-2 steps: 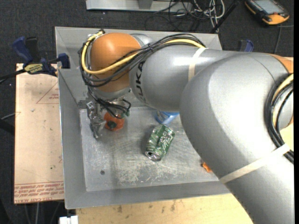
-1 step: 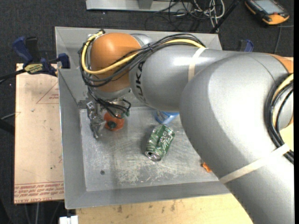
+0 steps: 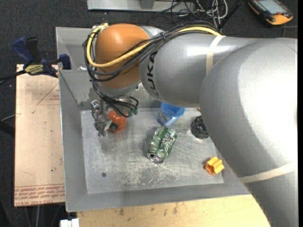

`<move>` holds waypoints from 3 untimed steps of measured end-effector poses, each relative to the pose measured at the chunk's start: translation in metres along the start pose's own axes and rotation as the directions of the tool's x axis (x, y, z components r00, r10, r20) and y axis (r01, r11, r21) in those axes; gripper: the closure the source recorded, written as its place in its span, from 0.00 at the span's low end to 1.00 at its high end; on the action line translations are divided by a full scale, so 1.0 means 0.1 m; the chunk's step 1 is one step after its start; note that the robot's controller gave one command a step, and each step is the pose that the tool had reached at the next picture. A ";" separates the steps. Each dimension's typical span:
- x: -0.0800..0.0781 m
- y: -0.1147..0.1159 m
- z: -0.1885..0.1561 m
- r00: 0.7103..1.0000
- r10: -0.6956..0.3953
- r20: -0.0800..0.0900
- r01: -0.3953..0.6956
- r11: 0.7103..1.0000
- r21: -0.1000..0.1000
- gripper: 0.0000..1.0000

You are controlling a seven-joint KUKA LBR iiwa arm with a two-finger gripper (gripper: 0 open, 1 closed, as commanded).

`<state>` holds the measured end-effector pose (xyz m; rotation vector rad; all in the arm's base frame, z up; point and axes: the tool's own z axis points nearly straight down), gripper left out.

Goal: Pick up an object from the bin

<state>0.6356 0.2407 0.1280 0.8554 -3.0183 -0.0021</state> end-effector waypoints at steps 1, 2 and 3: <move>-0.02 0.01 -0.51 1.000 -0.004 0.013 0.004 1.000 0.003 1.00; 0.17 -0.54 -0.29 0.996 0.090 0.008 -0.090 0.996 0.001 1.00; 0.13 -0.53 -0.35 0.998 0.065 0.007 -0.065 0.998 0.005 1.00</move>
Offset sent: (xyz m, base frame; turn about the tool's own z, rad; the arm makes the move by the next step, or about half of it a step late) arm 0.0184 -0.0692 0.0228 0.1069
